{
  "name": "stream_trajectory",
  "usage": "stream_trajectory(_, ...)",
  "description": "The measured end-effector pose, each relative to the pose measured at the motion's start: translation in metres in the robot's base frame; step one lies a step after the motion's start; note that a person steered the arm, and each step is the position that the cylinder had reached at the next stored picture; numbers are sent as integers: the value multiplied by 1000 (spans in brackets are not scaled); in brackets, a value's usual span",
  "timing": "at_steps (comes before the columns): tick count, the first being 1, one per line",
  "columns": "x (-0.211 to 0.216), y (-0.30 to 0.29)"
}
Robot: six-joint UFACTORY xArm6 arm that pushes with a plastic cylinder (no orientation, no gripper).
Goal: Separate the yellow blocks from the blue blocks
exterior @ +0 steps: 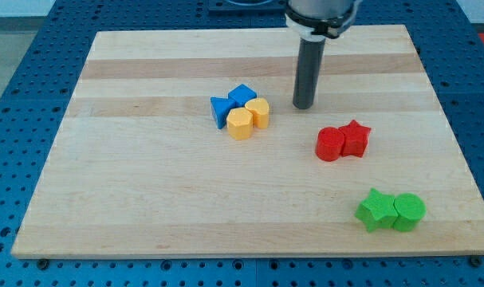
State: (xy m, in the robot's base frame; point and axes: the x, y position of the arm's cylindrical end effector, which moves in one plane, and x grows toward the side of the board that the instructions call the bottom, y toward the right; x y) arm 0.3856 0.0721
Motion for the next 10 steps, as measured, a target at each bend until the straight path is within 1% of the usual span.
stream_trajectory(2, 6, -42)
stream_trajectory(5, 26, -108)
stream_trajectory(8, 63, -174)
stream_trajectory(9, 76, -187)
stream_trajectory(10, 78, -190)
